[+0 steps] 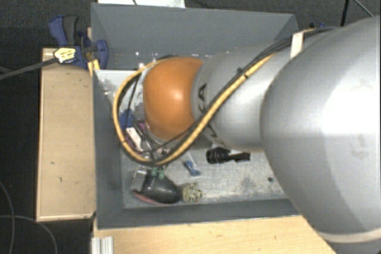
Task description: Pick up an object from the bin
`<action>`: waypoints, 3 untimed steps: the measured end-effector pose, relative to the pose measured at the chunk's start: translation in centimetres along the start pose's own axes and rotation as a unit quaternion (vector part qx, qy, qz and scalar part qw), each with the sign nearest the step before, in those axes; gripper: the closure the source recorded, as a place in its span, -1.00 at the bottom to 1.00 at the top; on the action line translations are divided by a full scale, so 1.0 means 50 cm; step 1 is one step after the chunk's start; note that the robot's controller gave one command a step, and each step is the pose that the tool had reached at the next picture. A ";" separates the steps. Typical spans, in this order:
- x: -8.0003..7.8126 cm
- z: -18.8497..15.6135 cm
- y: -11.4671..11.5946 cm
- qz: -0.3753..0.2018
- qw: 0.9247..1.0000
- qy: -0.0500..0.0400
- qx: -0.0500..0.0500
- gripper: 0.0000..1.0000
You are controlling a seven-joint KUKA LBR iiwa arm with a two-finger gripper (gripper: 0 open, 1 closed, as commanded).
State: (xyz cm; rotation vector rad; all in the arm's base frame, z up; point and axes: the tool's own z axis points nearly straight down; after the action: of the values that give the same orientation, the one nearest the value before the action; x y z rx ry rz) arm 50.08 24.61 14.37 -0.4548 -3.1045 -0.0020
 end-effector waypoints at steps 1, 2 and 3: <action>-0.143 0.027 0.016 0.103 0.995 -0.004 -0.001 -1.00; -0.142 0.021 0.040 0.197 0.980 -0.004 -0.002 -1.00; -0.130 0.150 0.035 0.311 0.950 -0.002 0.001 -1.00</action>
Offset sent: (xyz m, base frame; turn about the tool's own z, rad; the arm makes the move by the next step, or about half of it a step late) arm 0.0692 -0.0117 -0.0143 0.2074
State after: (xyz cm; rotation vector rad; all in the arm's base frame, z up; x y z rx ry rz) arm 56.79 24.44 6.85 -1.3987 -2.8116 0.0031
